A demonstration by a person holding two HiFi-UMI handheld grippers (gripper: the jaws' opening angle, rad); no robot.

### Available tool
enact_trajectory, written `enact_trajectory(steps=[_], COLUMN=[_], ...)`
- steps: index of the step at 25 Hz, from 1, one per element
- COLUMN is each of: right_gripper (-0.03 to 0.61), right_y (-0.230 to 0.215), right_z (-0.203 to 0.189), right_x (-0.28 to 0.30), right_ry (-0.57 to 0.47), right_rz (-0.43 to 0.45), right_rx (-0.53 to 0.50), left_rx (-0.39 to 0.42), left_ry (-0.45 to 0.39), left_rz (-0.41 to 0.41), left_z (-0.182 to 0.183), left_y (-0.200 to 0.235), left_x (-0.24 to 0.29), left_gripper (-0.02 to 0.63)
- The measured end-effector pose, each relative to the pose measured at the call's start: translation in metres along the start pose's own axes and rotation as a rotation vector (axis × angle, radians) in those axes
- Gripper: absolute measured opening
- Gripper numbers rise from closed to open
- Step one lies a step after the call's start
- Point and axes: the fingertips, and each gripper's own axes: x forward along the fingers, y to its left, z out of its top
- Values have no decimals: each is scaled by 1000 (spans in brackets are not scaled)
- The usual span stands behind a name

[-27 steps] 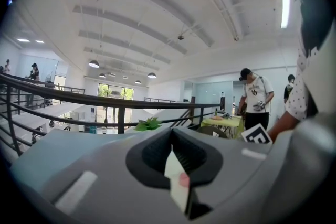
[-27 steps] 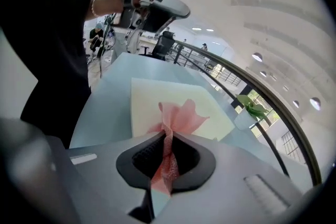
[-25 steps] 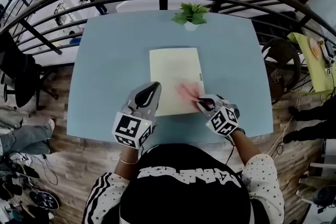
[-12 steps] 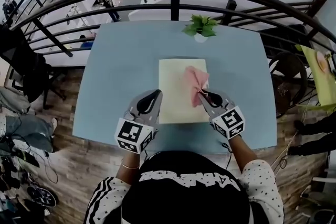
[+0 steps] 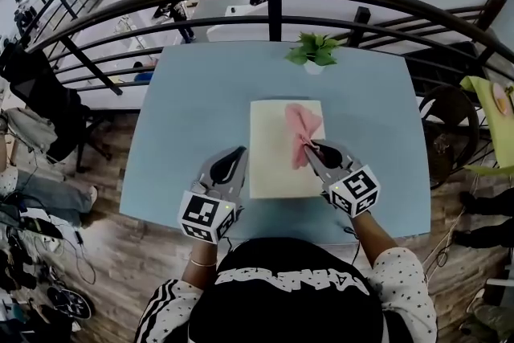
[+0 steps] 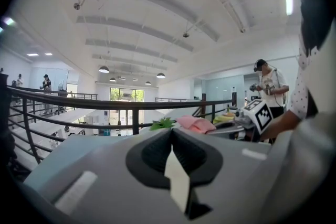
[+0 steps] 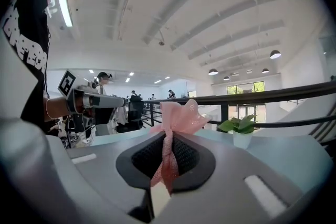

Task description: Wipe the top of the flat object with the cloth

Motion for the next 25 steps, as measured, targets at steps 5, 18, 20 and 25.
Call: enact_trajectory(steps=[5,18,20,25], right_gripper=[21,21,21,21], right_y=[4,10,10,9], right_z=[4,13,12,11], right_x=[1,-2,-1,1], right_ry=[-9,-25,-27,-28], right_rz=[8,23,24,26], right_rx=[13,43,48,57], left_rx=[1,0,-3,-9], left_ry=[8,5,7,7], left_rz=[-6,-5,-4,-3], left_z=[-1,0,-2,-3], left_y=[0,0,0,2], left_x=[-1,-3,-2,0], left_gripper=[0,0,0,0])
